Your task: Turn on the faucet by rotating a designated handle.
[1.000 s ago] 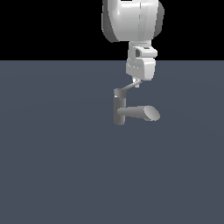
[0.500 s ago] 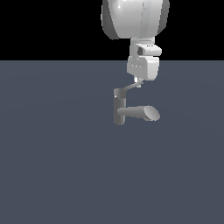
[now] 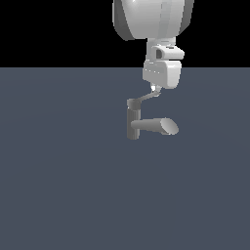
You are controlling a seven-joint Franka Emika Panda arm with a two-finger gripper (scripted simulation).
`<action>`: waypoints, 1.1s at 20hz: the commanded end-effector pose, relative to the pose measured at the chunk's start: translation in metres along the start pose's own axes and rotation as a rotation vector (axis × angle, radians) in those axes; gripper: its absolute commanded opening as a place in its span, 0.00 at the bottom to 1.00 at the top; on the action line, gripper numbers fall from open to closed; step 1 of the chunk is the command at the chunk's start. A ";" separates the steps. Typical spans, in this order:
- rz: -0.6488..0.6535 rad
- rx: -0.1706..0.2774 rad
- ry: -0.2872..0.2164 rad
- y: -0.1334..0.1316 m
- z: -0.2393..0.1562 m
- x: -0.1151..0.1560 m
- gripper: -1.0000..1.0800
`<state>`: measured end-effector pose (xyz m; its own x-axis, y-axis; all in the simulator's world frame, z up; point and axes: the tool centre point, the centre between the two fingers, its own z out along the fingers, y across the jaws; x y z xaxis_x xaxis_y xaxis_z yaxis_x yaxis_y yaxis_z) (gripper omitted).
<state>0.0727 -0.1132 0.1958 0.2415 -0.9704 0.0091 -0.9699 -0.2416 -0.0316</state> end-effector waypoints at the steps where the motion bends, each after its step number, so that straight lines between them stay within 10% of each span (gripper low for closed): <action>1: 0.000 -0.008 -0.004 0.007 0.003 -0.005 0.00; 22: 0.015 -0.031 -0.009 0.066 0.011 -0.036 0.00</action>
<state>0.0120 -0.0991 0.1970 0.2242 -0.9744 0.0142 -0.9739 -0.2245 -0.0323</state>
